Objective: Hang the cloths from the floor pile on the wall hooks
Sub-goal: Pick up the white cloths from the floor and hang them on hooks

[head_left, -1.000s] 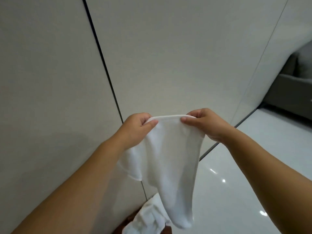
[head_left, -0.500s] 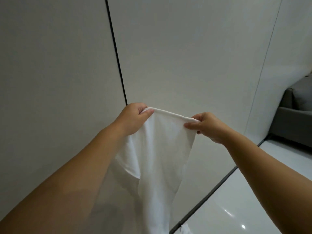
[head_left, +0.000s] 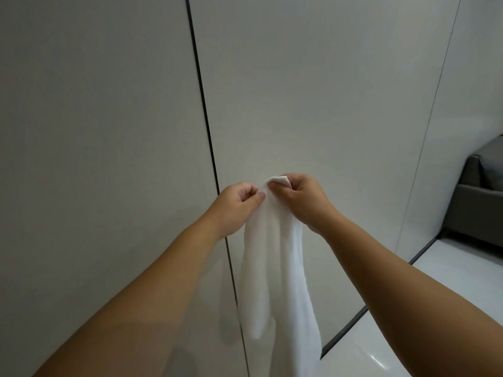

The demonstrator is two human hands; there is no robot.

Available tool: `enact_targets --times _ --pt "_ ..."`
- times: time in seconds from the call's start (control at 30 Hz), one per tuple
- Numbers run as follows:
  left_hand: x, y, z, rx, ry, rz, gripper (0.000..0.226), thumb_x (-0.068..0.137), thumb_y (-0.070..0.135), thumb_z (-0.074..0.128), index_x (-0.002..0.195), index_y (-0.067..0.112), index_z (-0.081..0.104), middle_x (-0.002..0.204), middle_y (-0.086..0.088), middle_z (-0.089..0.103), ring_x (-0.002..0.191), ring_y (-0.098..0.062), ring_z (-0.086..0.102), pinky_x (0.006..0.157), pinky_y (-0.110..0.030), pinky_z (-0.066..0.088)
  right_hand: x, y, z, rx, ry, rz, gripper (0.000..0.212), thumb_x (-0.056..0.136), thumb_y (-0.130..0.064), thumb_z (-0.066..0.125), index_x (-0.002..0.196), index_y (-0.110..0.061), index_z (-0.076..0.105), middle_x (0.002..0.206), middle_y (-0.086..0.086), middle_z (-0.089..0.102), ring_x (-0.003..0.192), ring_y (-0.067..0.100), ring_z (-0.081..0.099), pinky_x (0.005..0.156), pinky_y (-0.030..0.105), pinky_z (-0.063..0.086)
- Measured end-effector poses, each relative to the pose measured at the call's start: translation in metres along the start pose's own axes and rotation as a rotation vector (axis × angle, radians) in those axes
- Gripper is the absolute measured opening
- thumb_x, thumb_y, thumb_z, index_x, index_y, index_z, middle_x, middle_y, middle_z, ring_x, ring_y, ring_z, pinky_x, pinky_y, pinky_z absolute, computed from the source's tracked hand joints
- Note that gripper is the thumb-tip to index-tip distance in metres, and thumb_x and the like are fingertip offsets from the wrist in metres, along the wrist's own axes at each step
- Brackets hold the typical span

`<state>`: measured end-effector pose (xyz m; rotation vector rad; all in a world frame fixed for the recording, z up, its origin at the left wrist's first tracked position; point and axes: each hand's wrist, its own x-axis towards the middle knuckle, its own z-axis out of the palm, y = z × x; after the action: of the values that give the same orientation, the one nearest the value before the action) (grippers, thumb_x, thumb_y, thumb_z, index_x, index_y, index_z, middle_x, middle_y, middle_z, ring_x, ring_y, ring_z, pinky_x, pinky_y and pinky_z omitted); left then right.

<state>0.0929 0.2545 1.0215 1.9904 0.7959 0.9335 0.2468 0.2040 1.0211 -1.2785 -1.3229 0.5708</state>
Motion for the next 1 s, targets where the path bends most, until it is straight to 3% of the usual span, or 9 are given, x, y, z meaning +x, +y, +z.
enact_targets --times 0.13,0.27,0.43,0.53,0.63,0.73,0.83,1.0 --pt "0.001 0.001 0.014 0.043 0.08 -0.016 0.025 0.097 0.028 0.047 0.082 0.011 0.057 0.072 -0.001 0.056 0.066 -0.013 0.051 0.068 -0.034 0.044 -0.013 0.002 -0.005 0.035 0.033 0.001 0.024 0.091 -0.023 0.059 0.077 -0.005 0.067 0.071 0.01 0.065 0.064 0.017 0.058 0.061 0.032 0.047" --pt "0.008 0.028 0.015 0.143 0.147 0.111 0.026 0.099 0.029 0.042 0.076 0.017 0.047 0.062 0.005 0.043 0.054 -0.008 0.039 0.051 -0.019 0.035 -0.03 0.017 -0.017 0.096 -0.048 0.095 0.018 0.089 -0.015 0.063 0.093 0.001 0.069 0.093 0.021 0.071 0.083 0.032 0.068 0.077 0.043 0.056" --pt "0.018 0.055 -0.003 0.225 0.206 0.219 0.028 0.099 0.028 0.041 0.072 0.02 0.044 0.059 0.008 0.038 0.05 -0.006 0.035 0.046 -0.016 0.03 -0.046 0.05 -0.018 0.112 -0.099 0.239 0.018 0.093 -0.015 0.058 0.095 -0.004 0.071 0.094 0.01 0.074 0.088 0.025 0.069 0.084 0.034 0.055" --pt "0.016 0.057 -0.014 0.289 0.25 0.21 0.029 0.099 0.028 0.041 0.071 0.02 0.041 0.059 0.008 0.039 0.052 -0.007 0.036 0.047 -0.017 0.031 -0.047 0.054 -0.015 0.174 -0.031 0.231 0.027 0.094 -0.019 0.054 0.088 0.005 0.063 0.081 0.012 0.064 0.075 0.027 0.057 0.074 0.041 0.045" --pt "0.01 0.044 -0.03 0.337 0.303 0.098 0.026 0.097 0.028 0.042 0.075 0.015 0.044 0.064 0.005 0.044 0.058 -0.013 0.041 0.053 -0.025 0.034 -0.044 0.041 -0.016 0.155 0.063 0.154 0.04 0.089 -0.031 0.055 0.083 0.007 0.055 0.071 0.009 0.05 0.067 0.02 0.045 0.064 0.036 0.036" --pt "-0.003 0.024 -0.045 0.341 0.218 -0.033 0.009 0.087 0.024 0.055 0.09 0.016 0.054 0.078 0.002 0.059 0.069 -0.018 0.056 0.063 -0.03 0.046 -0.039 0.02 -0.014 0.002 0.063 0.059 0.032 0.093 -0.028 0.054 0.073 -0.004 0.06 0.063 0.002 0.048 0.058 0.012 0.044 0.057 0.024 0.037" --pt "-0.02 0.016 -0.039 0.228 0.017 0.009 0.043 0.072 0.032 0.07 0.111 0.027 0.05 0.092 0.006 0.059 0.076 -0.009 0.058 0.07 -0.021 0.046 -0.034 -0.004 -0.006 -0.177 -0.005 -0.041 0.027 0.095 -0.025 0.052 0.073 -0.013 0.064 0.061 -0.002 0.052 0.053 0.005 0.044 0.05 0.018 0.037" --pt "-0.031 0.017 -0.028 0.071 -0.09 0.021 0.041 0.067 0.048 0.068 0.104 0.032 0.062 0.1 -0.004 0.069 0.092 -0.022 0.068 0.088 -0.038 0.054 -0.023 -0.03 0.01 -0.319 -0.073 -0.126 0.028 0.093 -0.024 0.052 0.068 -0.018 0.062 0.057 -0.004 0.05 0.05 0.007 0.042 0.046 0.016 0.033"
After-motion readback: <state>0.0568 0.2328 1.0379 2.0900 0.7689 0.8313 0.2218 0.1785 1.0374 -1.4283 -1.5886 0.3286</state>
